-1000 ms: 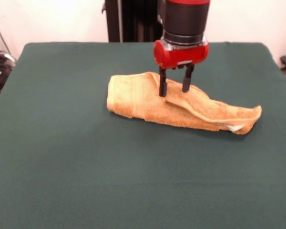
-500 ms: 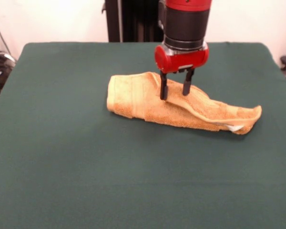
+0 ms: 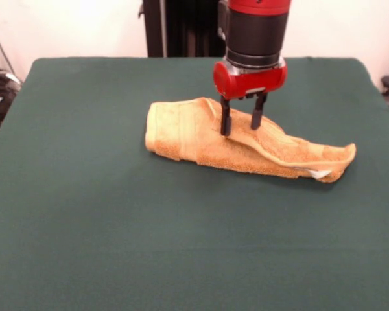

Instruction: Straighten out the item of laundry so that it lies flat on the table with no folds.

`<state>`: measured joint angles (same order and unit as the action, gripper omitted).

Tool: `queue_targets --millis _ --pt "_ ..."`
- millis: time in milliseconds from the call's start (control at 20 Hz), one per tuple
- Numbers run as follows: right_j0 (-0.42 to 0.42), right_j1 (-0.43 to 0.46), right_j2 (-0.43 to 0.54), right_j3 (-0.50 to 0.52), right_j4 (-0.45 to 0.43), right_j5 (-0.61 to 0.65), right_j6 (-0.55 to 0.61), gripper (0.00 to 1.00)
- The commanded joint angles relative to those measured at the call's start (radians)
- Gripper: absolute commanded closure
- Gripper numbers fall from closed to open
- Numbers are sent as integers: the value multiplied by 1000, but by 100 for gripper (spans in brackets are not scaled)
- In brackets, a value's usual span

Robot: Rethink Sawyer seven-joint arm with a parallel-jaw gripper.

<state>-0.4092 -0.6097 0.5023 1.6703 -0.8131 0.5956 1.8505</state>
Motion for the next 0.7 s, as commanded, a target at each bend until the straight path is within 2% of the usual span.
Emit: queue_targets --millis 50,700 --pt "49 73 34 -6 -60 21 -153 0" --pt "64 72 16 -19 -79 2 -115 0"
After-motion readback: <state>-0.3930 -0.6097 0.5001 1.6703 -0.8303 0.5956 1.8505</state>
